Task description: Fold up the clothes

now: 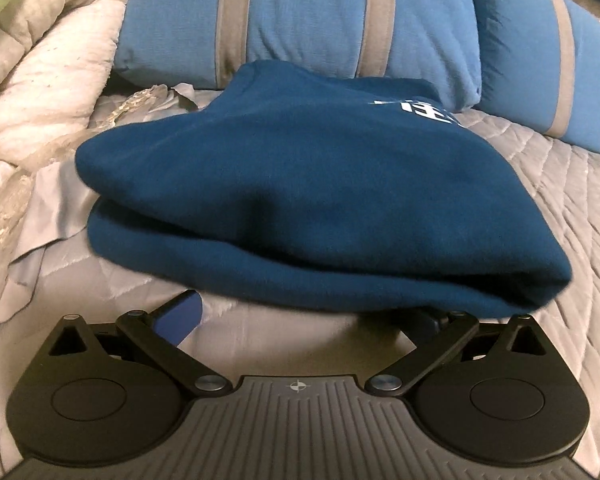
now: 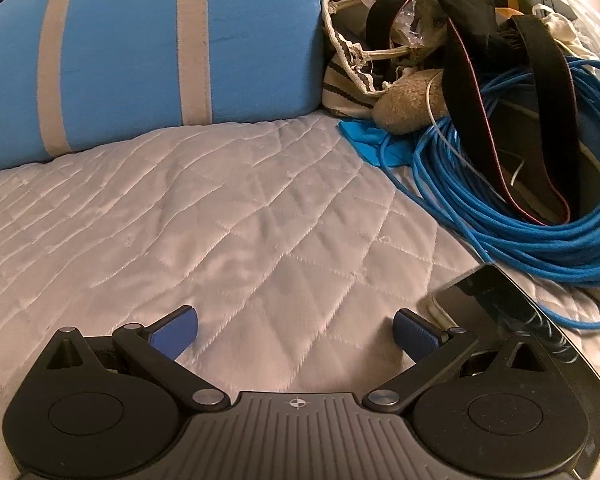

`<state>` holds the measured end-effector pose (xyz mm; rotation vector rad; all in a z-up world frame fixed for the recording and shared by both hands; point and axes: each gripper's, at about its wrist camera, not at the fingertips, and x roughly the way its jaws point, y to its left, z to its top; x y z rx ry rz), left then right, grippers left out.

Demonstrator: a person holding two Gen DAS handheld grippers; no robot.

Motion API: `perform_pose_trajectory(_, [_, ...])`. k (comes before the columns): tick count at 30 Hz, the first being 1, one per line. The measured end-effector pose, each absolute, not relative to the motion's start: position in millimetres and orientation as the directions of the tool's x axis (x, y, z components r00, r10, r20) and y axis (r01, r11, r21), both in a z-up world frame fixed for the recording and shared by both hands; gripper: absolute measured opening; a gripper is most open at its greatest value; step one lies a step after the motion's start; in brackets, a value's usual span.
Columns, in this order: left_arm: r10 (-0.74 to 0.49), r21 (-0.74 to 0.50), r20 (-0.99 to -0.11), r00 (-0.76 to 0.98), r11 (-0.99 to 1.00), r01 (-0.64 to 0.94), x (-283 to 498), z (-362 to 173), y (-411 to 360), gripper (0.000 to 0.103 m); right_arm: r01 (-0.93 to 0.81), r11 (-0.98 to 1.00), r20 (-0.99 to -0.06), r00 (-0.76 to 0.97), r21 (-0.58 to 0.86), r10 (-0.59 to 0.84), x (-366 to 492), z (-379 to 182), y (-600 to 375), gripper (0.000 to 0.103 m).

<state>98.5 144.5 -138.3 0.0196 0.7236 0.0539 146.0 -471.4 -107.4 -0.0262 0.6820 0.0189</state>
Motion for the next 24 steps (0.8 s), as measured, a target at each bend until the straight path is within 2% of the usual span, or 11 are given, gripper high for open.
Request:
perform_pose_trajectory(9, [0.083, 0.053, -0.598, 0.797, 0.997, -0.065, 96.0, -146.0, 142.1, 0.103, -0.032, 0.999, -0.579, 0.815, -0.029, 0.01, 145.3, -113.8, -470.0, 0.103])
perform_pose_trajectory(24, [0.078, 0.039, -0.588, 0.805, 0.997, -0.068, 95.8, -145.6, 143.9, 0.103, -0.033, 0.999, -0.566, 0.824, -0.024, 0.013, 142.4, -114.6, -471.1, 0.103])
